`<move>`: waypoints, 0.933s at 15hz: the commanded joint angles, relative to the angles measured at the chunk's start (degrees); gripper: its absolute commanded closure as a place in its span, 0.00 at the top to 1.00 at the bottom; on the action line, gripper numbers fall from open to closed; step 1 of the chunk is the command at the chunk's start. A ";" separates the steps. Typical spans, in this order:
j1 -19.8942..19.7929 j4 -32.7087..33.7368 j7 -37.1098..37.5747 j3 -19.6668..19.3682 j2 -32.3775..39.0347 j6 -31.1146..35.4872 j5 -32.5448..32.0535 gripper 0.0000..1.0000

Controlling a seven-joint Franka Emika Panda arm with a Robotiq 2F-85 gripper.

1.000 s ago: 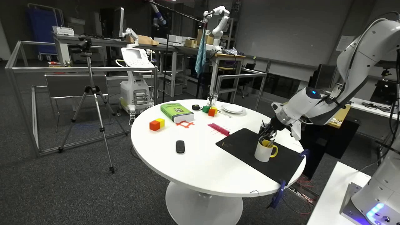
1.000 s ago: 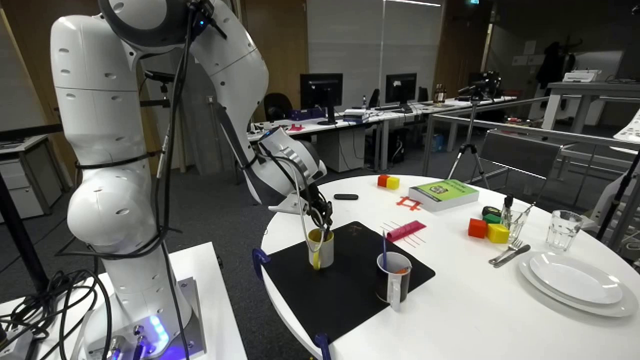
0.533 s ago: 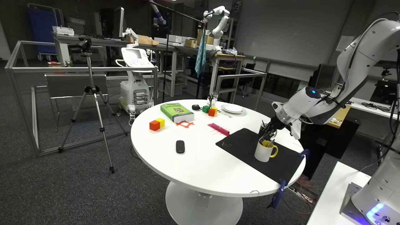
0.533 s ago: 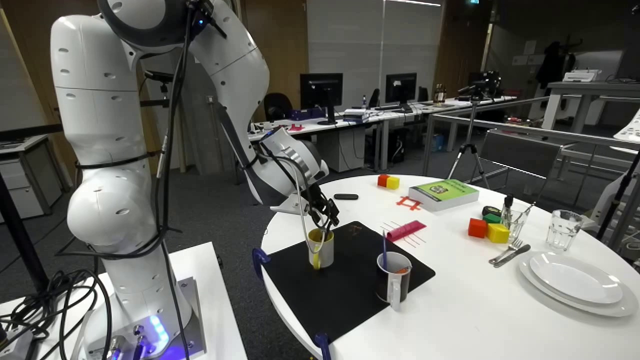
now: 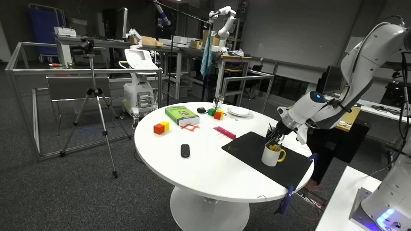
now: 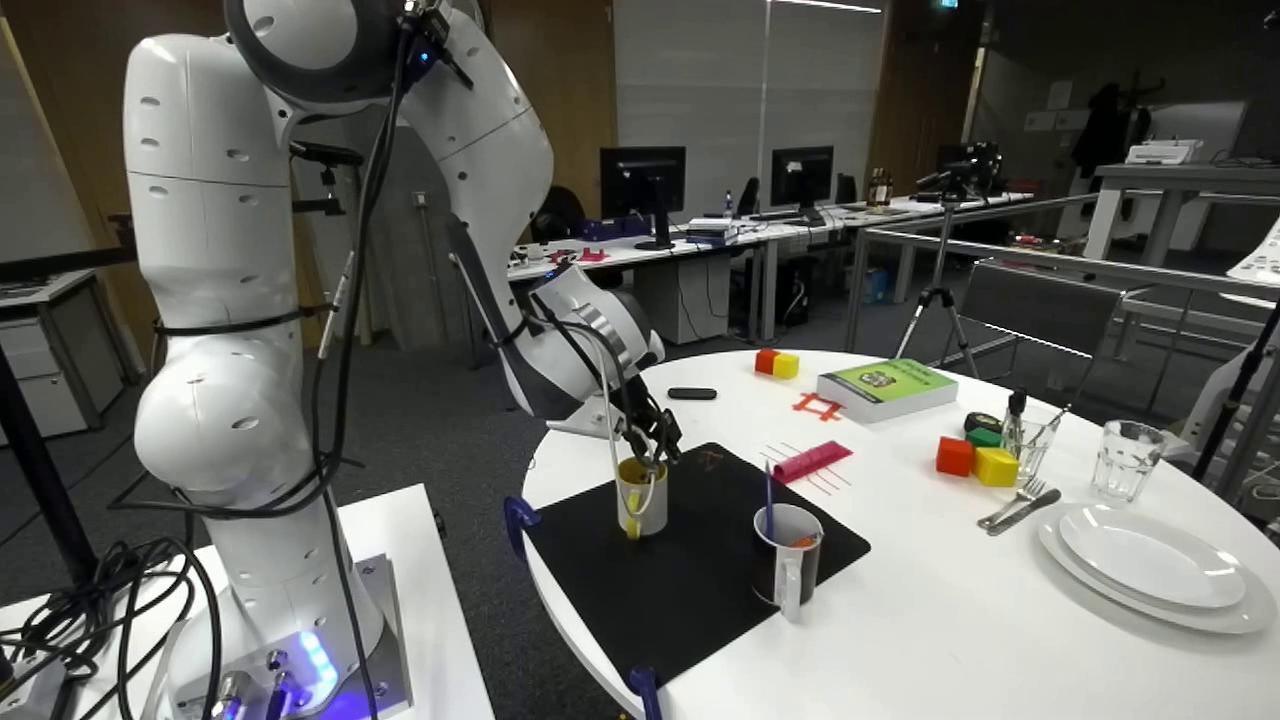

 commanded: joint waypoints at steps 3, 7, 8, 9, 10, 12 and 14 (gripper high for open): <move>-0.22 2.08 0.74 -0.13 1.82 0.07 -0.45 0.28; -0.17 2.39 0.72 -0.10 1.81 0.08 -0.60 0.00; -0.09 2.50 0.78 -0.08 1.79 0.14 -0.64 0.00; -0.08 2.52 0.71 -0.09 1.81 0.08 -0.62 0.03; -0.07 2.46 0.70 -0.10 1.67 -0.06 -0.60 0.03; -0.06 2.21 0.76 -0.08 1.22 -0.01 -0.52 0.03; -0.08 1.80 1.02 -0.05 0.25 0.34 -0.78 0.03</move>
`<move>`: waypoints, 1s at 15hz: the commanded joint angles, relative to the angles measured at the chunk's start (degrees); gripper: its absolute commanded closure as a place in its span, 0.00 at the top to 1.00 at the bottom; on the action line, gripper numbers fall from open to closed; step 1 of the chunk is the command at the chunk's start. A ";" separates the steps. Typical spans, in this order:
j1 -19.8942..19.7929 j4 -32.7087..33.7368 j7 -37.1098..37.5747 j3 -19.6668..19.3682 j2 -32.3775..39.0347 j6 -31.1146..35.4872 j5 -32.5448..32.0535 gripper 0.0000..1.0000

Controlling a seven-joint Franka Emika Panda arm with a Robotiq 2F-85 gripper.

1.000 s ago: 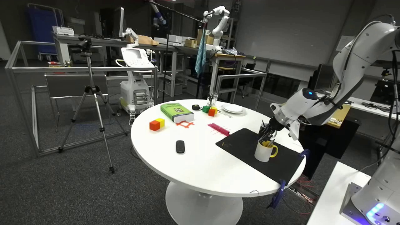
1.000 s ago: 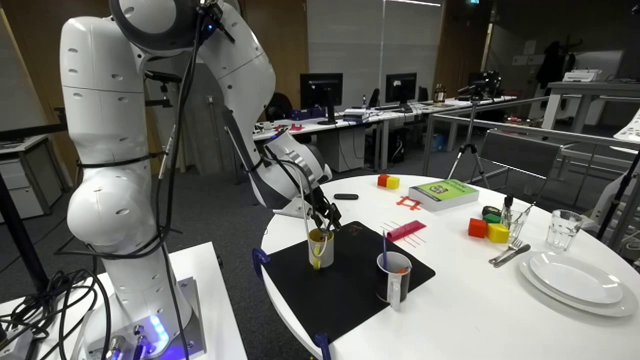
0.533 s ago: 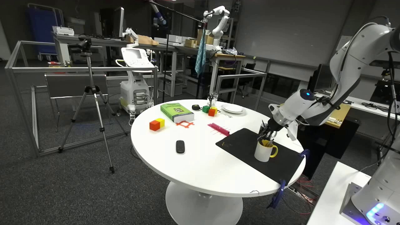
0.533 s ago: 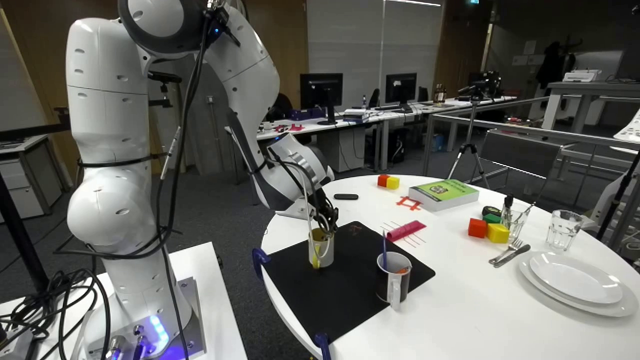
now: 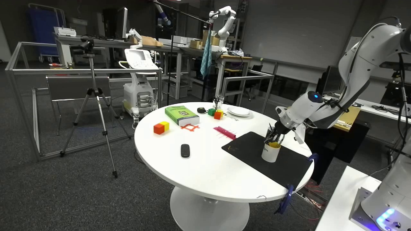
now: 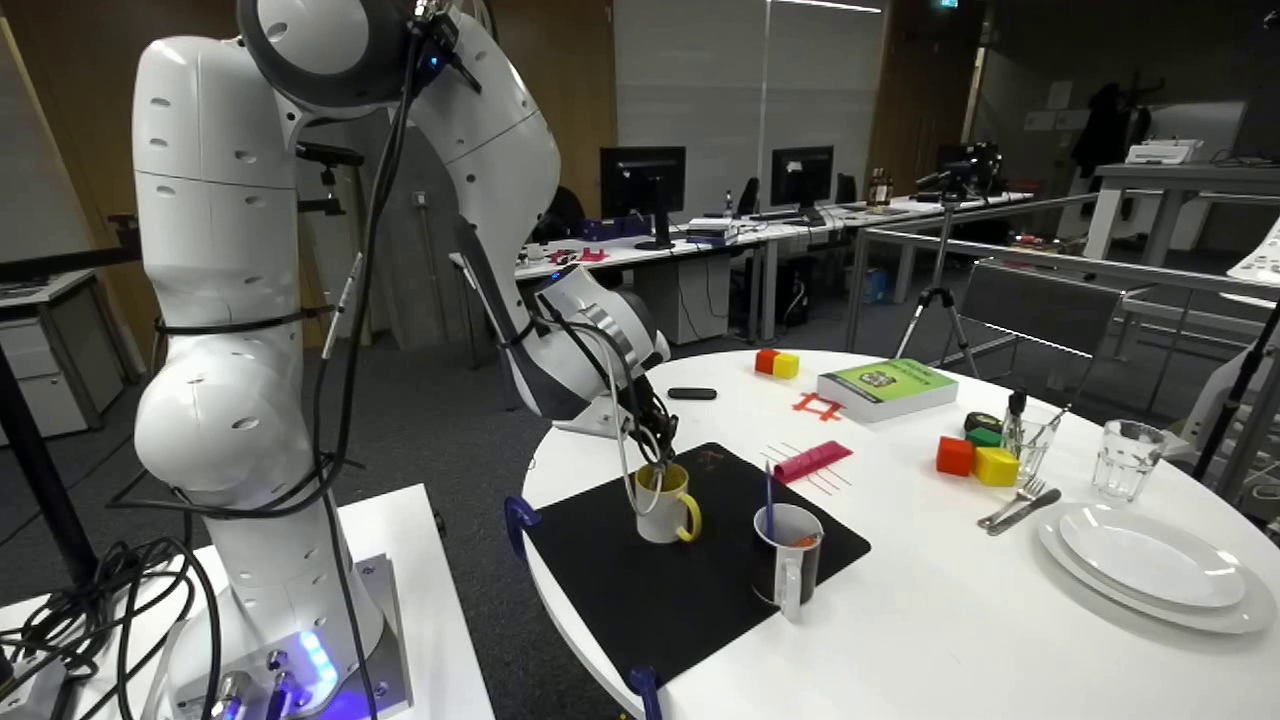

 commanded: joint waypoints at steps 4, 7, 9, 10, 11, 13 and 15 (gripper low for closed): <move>-0.44 -1.24 1.65 -0.24 -4.34 1.35 -1.61 0.03; -0.82 -2.82 2.43 -0.67 -8.30 1.52 -1.31 0.03; -1.16 -3.92 3.48 -1.14 -11.10 1.93 -0.95 0.03; -1.40 -4.30 4.42 -1.55 -12.80 2.37 -1.37 0.03; -1.54 -4.65 5.26 -1.95 -14.26 2.70 -1.54 0.03; -1.98 -5.34 6.58 -3.01 -17.27 3.81 -1.85 0.03; -2.74 -5.87 7.63 -4.12 -20.40 5.15 -2.09 0.03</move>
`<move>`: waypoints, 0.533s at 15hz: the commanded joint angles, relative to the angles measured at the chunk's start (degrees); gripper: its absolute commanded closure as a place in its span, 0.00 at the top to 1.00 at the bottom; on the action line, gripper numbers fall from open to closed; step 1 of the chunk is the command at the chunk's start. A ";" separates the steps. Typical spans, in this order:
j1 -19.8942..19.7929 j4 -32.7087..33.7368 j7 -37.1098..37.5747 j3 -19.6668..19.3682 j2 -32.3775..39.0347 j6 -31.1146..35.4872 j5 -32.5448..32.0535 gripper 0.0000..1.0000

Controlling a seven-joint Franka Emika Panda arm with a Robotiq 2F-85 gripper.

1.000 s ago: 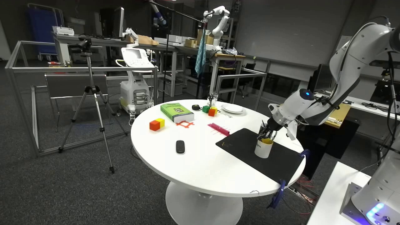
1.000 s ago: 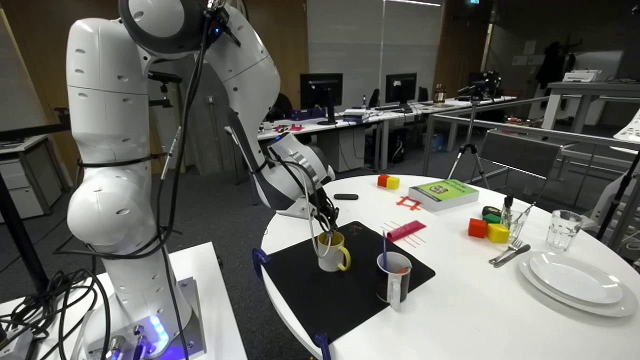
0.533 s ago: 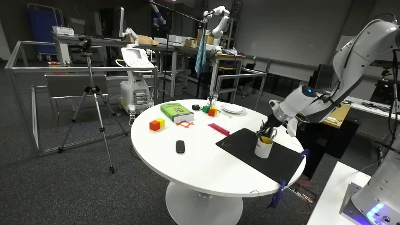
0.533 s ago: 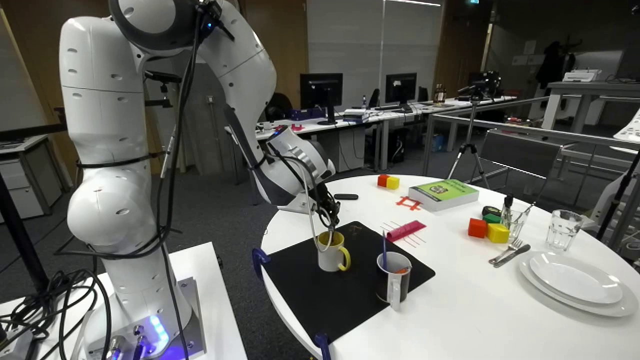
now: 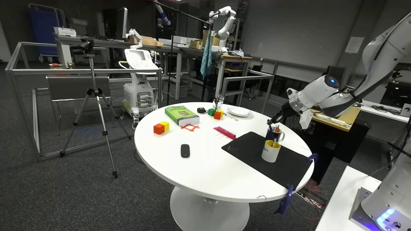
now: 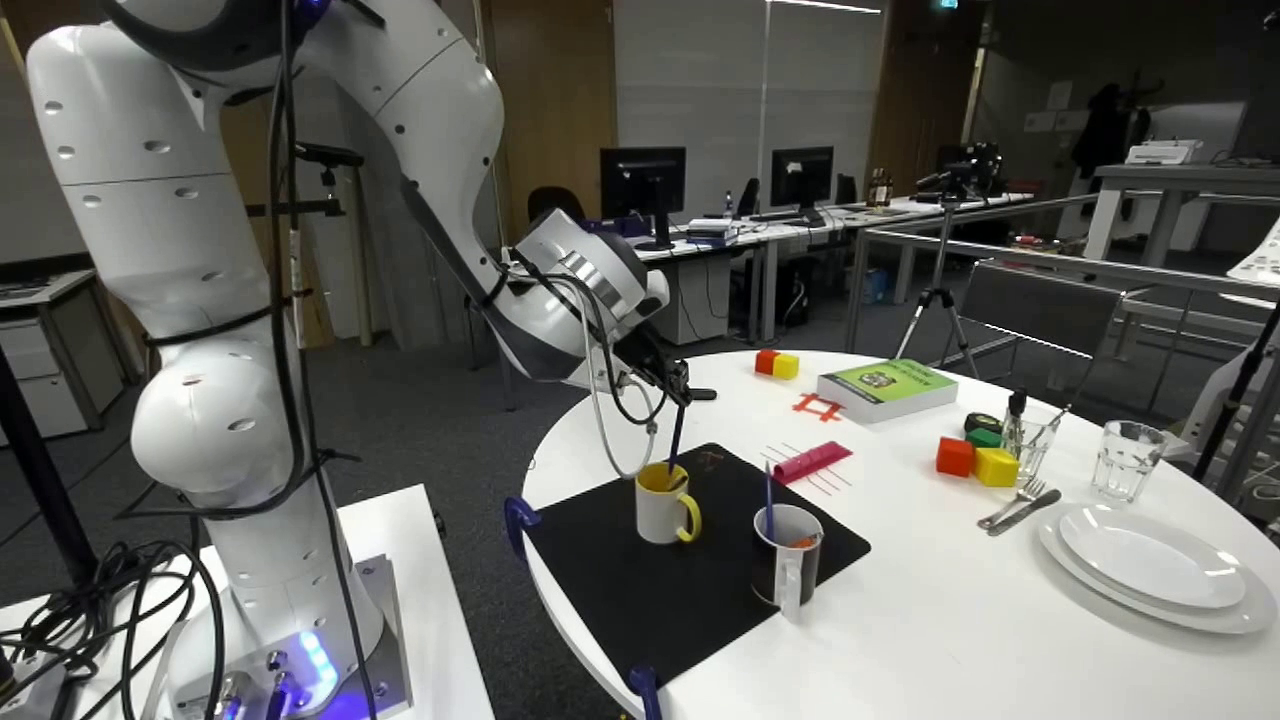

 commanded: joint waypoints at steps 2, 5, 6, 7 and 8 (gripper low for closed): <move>-2.21 -2.72 3.65 -3.08 -9.63 4.39 -2.35 0.03; -2.79 -1.47 6.38 -5.54 -12.99 7.11 -1.39 0.03; -2.91 -1.15 6.67 -6.46 -13.85 7.40 -1.06 0.03; -2.83 -0.85 7.14 -7.43 -14.78 7.40 -0.97 0.03; -2.79 -0.31 7.64 -8.51 -15.57 7.47 -0.99 0.03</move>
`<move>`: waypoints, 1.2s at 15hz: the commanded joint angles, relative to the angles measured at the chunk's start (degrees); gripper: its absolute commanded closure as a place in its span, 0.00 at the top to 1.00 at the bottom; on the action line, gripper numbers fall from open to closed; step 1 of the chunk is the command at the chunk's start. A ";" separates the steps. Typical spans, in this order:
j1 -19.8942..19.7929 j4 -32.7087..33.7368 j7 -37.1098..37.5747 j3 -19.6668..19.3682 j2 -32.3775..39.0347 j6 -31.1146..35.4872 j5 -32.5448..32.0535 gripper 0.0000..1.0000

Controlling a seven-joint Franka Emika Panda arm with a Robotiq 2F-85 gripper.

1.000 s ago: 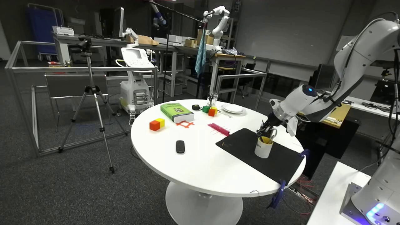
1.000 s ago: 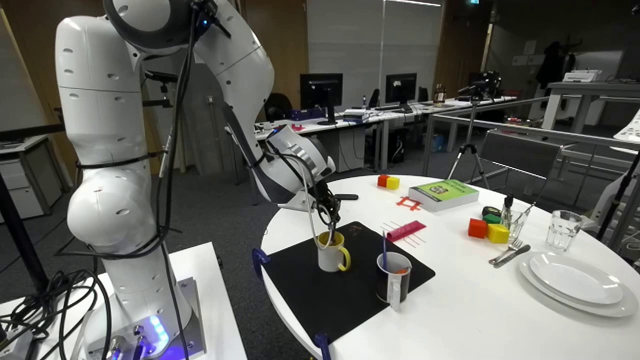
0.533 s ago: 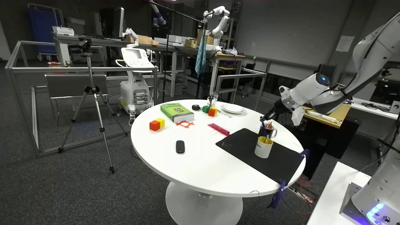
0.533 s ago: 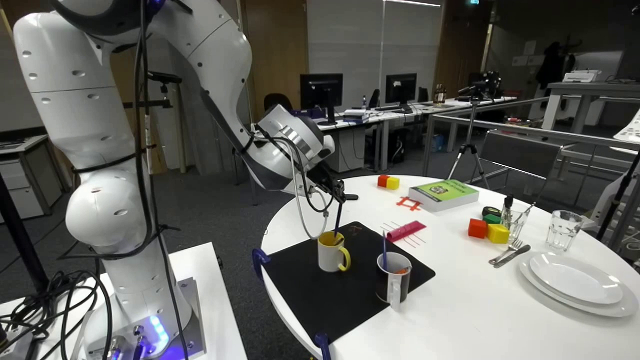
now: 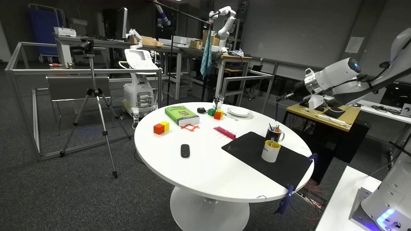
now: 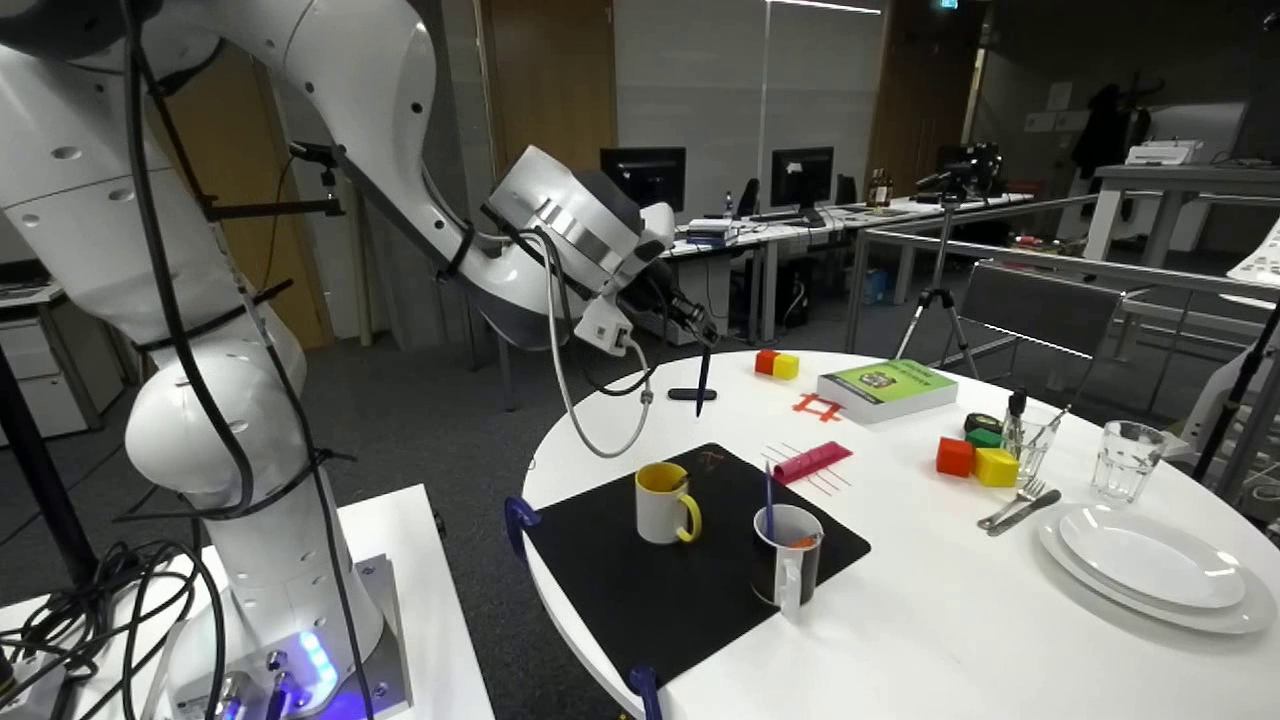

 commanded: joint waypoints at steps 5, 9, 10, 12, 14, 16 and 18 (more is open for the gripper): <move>0.11 3.32 4.26 -6.91 -4.31 0.62 -0.93 0.03; 0.25 7.14 5.53 -10.30 -0.58 -2.22 -0.82 0.03; 0.30 8.48 6.79 -11.01 0.69 -3.61 -0.96 0.03; -0.04 5.67 4.32 -10.64 -1.26 -2.92 0.03 0.13; -0.04 6.76 4.79 -11.02 0.05 -2.99 0.03 0.13; 0.02 7.13 5.02 -11.02 0.58 -2.99 0.03 0.13; 0.05 7.20 5.07 -11.02 0.63 -2.99 0.03 0.13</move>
